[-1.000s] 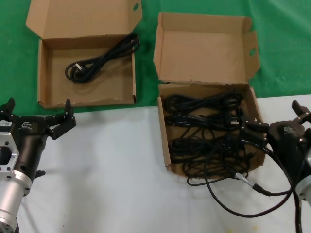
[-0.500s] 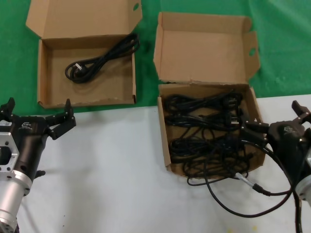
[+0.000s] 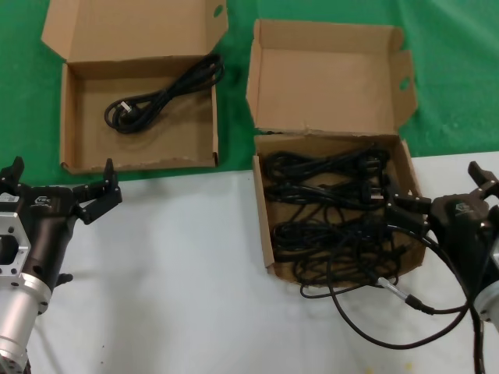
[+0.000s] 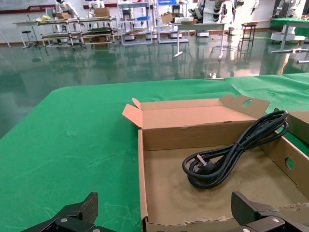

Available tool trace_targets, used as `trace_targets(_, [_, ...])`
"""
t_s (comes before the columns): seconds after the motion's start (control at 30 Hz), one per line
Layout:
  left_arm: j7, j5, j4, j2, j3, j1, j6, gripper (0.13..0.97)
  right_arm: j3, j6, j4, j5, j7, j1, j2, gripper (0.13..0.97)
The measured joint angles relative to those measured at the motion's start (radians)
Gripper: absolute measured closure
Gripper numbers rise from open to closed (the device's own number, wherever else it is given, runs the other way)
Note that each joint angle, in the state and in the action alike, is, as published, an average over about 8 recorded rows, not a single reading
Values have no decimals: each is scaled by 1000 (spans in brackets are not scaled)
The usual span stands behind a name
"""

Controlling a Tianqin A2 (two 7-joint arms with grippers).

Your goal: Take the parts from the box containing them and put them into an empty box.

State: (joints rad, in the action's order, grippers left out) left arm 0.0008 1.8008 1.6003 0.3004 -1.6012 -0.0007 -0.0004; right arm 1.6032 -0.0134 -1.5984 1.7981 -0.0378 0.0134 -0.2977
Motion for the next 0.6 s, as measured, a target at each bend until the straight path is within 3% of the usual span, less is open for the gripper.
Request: trace_targets(0.6, [0, 0, 0, 0, 0, 0, 0, 132, 0, 0, 0, 0, 0, 0, 0, 129])
